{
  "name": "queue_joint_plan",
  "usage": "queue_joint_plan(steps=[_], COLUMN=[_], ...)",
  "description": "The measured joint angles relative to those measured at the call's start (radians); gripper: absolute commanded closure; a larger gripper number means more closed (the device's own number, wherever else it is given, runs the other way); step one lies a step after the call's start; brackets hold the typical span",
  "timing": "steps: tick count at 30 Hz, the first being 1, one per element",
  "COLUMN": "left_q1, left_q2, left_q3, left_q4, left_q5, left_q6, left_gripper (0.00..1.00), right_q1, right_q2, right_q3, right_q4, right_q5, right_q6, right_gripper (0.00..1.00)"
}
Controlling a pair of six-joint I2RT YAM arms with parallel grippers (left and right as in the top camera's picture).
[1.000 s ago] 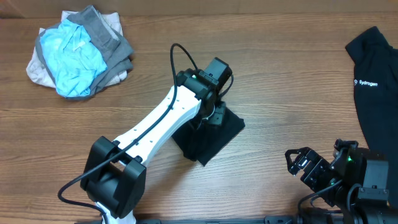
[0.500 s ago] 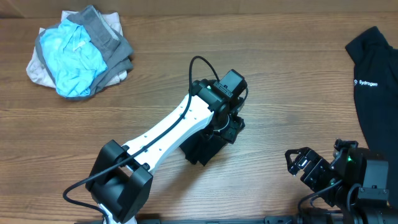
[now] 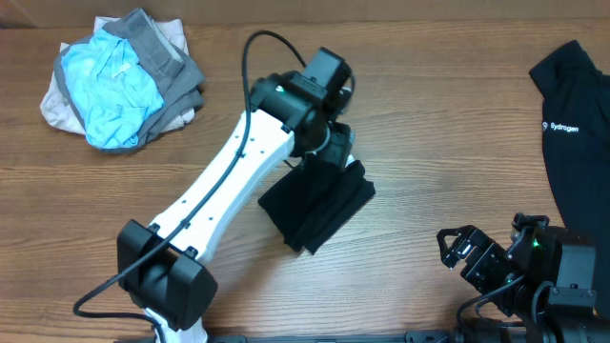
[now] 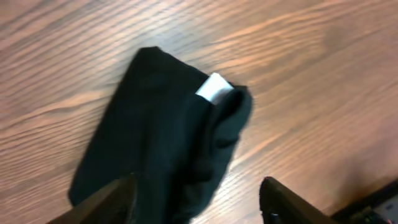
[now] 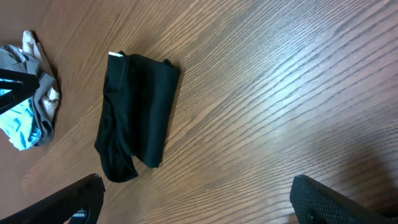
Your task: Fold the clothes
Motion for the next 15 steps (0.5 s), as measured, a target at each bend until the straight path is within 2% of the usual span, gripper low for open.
queue_joint_plan(steps=[3, 7, 12, 15], left_q1=[0.005, -0.005, -0.033, -0.060], left_q2=[0.019, 0.095, 0.229, 0.272], left_q3=[-0.001, -0.001, -0.007, -0.013], left_q4=[0.003, 0.012, 0.018, 0.018], left_q5=[-0.007, 0.006, 0.053, 0.089], left_q6=[0.009, 0.015, 0.029, 0.031], left_gripper=[0.32, 0.48, 0.60, 0.62], right_q1=[0.000, 0.000, 0.000, 0.000], right_q2=[0.000, 0.000, 0.000, 0.000], right_q3=[0.000, 0.000, 0.000, 0.000], right_q4=[0.000, 0.000, 0.000, 0.000], right_q5=[0.000, 0.000, 0.000, 0.000], right_q6=[0.000, 0.000, 0.000, 0.000], right_gripper=[0.00, 0.00, 0.00, 0.00])
